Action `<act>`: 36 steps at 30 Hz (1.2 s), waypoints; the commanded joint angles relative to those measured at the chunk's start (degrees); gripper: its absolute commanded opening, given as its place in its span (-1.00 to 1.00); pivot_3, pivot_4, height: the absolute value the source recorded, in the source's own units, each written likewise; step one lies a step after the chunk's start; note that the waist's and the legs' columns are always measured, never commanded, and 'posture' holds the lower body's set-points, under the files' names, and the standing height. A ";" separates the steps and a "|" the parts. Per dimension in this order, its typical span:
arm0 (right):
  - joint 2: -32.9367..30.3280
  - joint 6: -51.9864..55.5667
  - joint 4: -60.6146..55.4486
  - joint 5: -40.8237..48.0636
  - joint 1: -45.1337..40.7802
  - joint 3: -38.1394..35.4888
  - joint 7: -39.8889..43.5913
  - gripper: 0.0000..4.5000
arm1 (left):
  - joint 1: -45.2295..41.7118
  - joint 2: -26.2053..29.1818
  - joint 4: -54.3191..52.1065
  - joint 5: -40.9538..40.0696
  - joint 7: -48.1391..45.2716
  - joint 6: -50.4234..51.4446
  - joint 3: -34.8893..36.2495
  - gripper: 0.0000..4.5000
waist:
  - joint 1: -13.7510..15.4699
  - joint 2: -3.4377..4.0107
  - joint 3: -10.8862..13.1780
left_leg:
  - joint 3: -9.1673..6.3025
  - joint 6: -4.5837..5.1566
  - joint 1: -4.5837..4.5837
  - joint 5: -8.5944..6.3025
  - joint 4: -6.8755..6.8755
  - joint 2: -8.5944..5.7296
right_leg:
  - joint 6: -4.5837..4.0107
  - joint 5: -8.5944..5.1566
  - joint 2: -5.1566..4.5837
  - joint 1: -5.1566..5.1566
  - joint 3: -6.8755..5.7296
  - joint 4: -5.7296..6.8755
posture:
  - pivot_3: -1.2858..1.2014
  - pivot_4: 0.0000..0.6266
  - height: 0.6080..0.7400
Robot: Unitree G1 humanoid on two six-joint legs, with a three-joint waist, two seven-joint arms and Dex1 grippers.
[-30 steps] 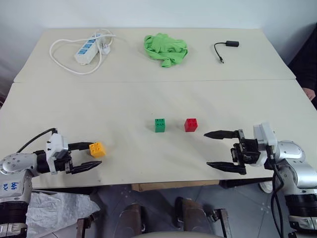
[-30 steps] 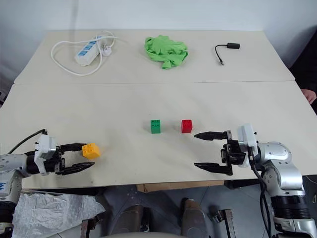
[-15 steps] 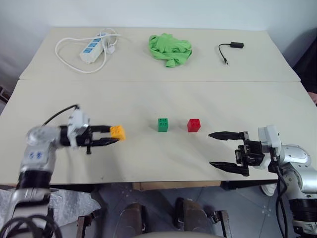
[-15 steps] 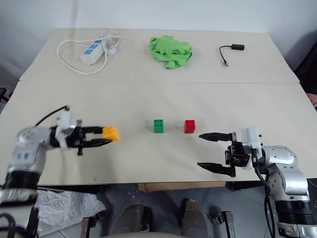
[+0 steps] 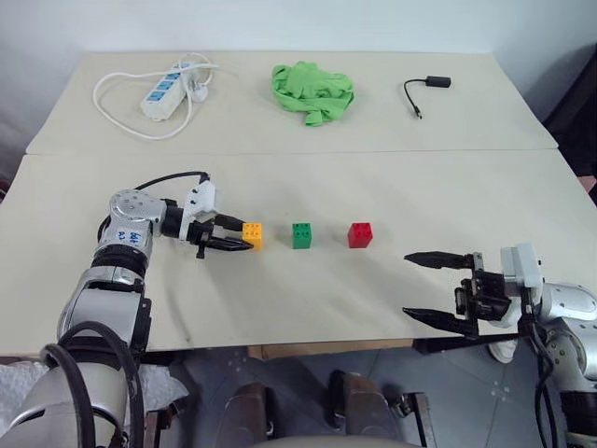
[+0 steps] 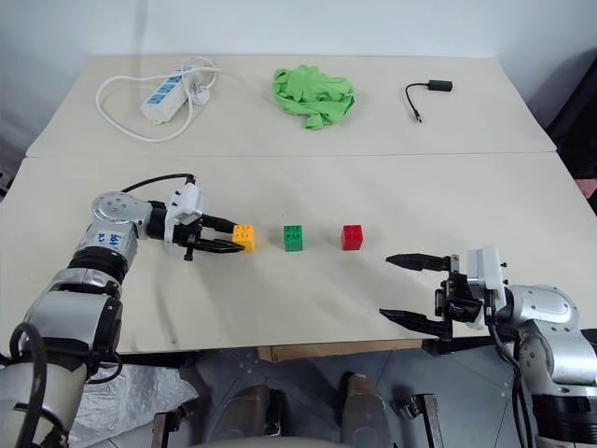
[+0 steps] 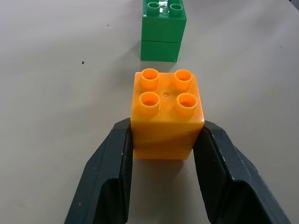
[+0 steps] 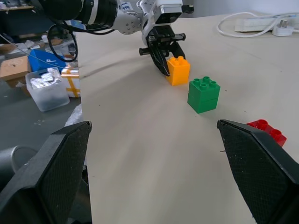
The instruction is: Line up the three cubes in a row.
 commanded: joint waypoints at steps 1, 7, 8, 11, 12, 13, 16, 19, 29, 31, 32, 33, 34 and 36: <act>0.61 -0.55 -3.65 1.81 1.72 -2.12 -2.04 1.00 | -0.89 0.11 1.58 2.57 0.53 -1.36 -0.25 -0.34 | 0.14 0.00 0.00 | -0.01 0.00 0.00 0.00 0.01 0.00 | 0.01 0.00 0.00 0.01 0.00 0.00 | 0.03 -0.52 1.00; 0.22 -0.24 -5.24 2.32 3.01 -1.96 -3.21 1.00 | -1.95 0.25 2.60 3.40 1.67 -0.97 0.70 -0.34 | 0.10 0.00 0.00 | -0.07 0.01 0.00 0.00 0.17 0.01 | 0.01 0.01 -0.01 0.05 0.00 0.09 | 0.03 -0.52 1.00; 0.16 -0.16 -5.31 2.37 2.97 -1.86 -3.32 1.00 | -2.12 0.27 2.80 3.34 1.76 -0.39 0.93 -0.34 | 0.08 0.00 0.00 | -0.07 0.01 0.00 0.00 0.21 0.01 | 0.01 0.01 -0.01 0.05 0.01 0.12 | 0.03 -0.52 1.00; 0.06 -0.09 -5.29 2.55 2.84 -1.59 -3.44 1.00 | -2.13 0.14 2.61 3.19 2.48 -1.55 1.67 0.10 | 0.07 -0.01 0.01 | -0.08 0.01 0.00 -0.01 0.26 0.03 | 0.01 0.01 -0.01 0.05 0.02 0.17 | 0.03 -0.52 1.00; 0.01 -0.10 -5.17 2.55 2.66 -1.47 -3.39 1.00 | -2.29 0.21 2.49 2.67 1.59 -0.51 2.16 0.22 | 0.07 -0.02 0.01 | -0.08 0.01 -0.01 -0.01 0.27 0.03 | 0.01 0.01 -0.01 0.04 0.02 0.17 | 0.03 -0.52 1.00; -0.01 -0.07 -5.01 2.53 2.41 -1.34 -3.39 1.00 | -2.35 0.35 2.26 2.07 0.98 -0.22 2.78 0.34 | 0.07 -0.02 0.01 | -0.08 0.01 -0.02 -0.01 0.27 0.04 | 0.01 0.01 -0.01 0.03 0.02 0.17 | 0.03 -0.52 1.00; -0.11 -0.46 -3.92 2.48 1.65 -1.21 -2.61 1.00 | -1.29 2.91 0.58 -0.03 -2.58 -0.33 5.30 0.76 | 0.03 -0.03 0.02 | -0.08 0.02 -0.03 -0.01 0.27 0.04 | 0.01 0.01 -0.01 0.03 0.02 0.16 | 0.03 -0.52 1.00; 0.06 -1.53 -1.46 2.32 0.55 -1.55 -1.21 1.00 | 1.42 6.62 -1.93 -1.79 -5.96 -1.18 7.33 0.76 | -0.32 -0.03 0.02 | -0.11 0.02 -0.03 -0.01 0.26 0.08 | 0.01 0.01 -0.01 -0.02 0.02 0.17 | 0.03 -0.52 1.00; -1.58 -9.98 19.73 0.53 -8.47 -3.66 9.63 1.00 | 38.37 17.89 -45.72 -21.45 -0.48 13.29 18.09 0.76 | -0.74 0.02 0.05 | -0.47 0.13 0.05 -0.07 0.29 0.27 | 0.00 0.00 -0.19 -0.01 0.17 0.25 | 0.03 -0.52 1.00; -4.23 -11.54 24.57 0.40 -10.19 -2.38 12.70 1.00 | 44.20 18.04 -50.56 -23.01 2.93 14.35 21.72 0.76 | -0.53 0.09 0.08 | -0.51 0.15 0.05 -0.09 0.31 0.26 | 0.01 0.01 -0.22 0.01 0.18 0.25 | 0.03 -0.52 1.00; -5.31 -11.93 26.16 0.51 -10.73 -1.67 13.34 1.00 | 45.77 17.85 -52.03 -23.48 4.49 14.64 23.16 0.76 | -0.21 0.17 0.13 | -0.51 0.18 0.08 -0.10 0.32 0.23 | 0.01 0.01 -0.28 0.03 0.20 0.27 | 0.03 -0.52 1.00; -5.90 -12.21 27.01 0.78 -11.09 -1.20 13.51 1.00 | 46.65 17.76 -53.27 -23.91 5.71 15.69 23.97 0.76 | 0.03 0.18 0.14 | -0.53 0.19 0.08 -0.11 0.32 0.20 | 0.01 0.01 -0.30 0.04 0.20 0.28 | 0.03 -0.52 1.00; -6.38 -12.41 27.54 1.35 -11.36 -0.74 13.51 1.00 | 47.49 17.64 -54.73 -24.38 7.05 16.91 24.71 0.76 | 0.18 0.18 0.14 | -0.54 0.19 0.08 -0.11 0.34 0.22 | 0.01 0.01 -0.30 0.04 0.18 0.28 | 0.03 -0.52 1.00; -7.16 -12.28 27.94 2.98 -11.94 -0.08 13.51 1.00 | 49.03 17.03 -57.80 -25.66 9.66 19.37 26.19 0.76 | 0.15 0.19 0.14 | -0.59 0.18 0.08 -0.11 0.34 0.24 | 0.01 0.01 -0.30 0.09 0.14 0.28 | 0.03 -0.52 1.00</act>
